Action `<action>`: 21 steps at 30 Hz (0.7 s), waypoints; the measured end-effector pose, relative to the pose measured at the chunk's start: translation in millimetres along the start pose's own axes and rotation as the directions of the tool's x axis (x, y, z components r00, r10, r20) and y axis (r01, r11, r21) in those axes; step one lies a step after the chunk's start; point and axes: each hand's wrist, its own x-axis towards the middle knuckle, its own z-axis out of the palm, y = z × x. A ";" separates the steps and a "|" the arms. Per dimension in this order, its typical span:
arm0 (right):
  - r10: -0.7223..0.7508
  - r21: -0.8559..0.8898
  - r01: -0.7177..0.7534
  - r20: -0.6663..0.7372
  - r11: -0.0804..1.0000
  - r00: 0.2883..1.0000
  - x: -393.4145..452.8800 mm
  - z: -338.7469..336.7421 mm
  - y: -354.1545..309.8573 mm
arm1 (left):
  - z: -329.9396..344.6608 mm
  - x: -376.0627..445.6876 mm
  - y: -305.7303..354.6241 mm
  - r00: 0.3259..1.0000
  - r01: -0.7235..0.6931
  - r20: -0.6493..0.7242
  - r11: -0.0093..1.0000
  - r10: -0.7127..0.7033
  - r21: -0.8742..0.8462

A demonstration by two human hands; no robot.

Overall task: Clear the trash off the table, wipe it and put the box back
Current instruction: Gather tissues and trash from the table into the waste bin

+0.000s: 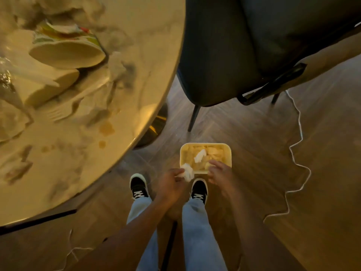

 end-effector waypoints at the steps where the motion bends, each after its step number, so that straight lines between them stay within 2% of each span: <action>1: 0.032 0.039 -0.036 0.097 0.999 0.995 -4.5 -2.0 -1.4 | 2.9 4.2 0.6 1.000 0.008 0.018 0.999 -0.007 -0.048; 4: 0.022 0.078 -0.051 0.340 0.996 0.940 -19.2 -3.5 -1.7 | 8.9 7.0 7.4 0.993 0.023 0.117 0.991 -0.007 -0.129; 5: 0.003 0.089 -0.037 0.352 0.995 0.936 -21.1 -2.4 -0.3 | 10.0 5.4 11.5 0.986 0.030 0.165 0.987 -0.003 -0.160; 9: -0.030 0.127 0.003 0.210 0.992 0.977 -12.8 2.9 -3.4 | 9.1 1.6 16.8 0.969 0.088 0.245 0.952 -0.014 -0.293; 14: -0.013 0.047 0.000 0.281 0.999 0.960 3.1 16.5 -4.9 | 3.0 5.7 7.9 0.967 0.142 0.252 0.910 -0.043 -0.389; 16: -0.031 0.059 0.019 0.207 0.998 0.978 12.8 22.4 -4.5 | 3.2 8.3 3.7 0.965 0.158 0.258 0.902 -0.054 -0.401; 18: -0.037 0.070 0.032 0.074 0.997 0.997 27.5 25.5 -0.7 | 1.8 13.6 1.1 0.967 0.179 0.242 0.899 -0.085 -0.399; 21: -0.015 0.036 0.018 -0.075 0.999 0.997 53.9 24.1 9.7 | -3.9 24.8 -6.9 0.984 0.134 0.161 0.916 -0.077 -0.378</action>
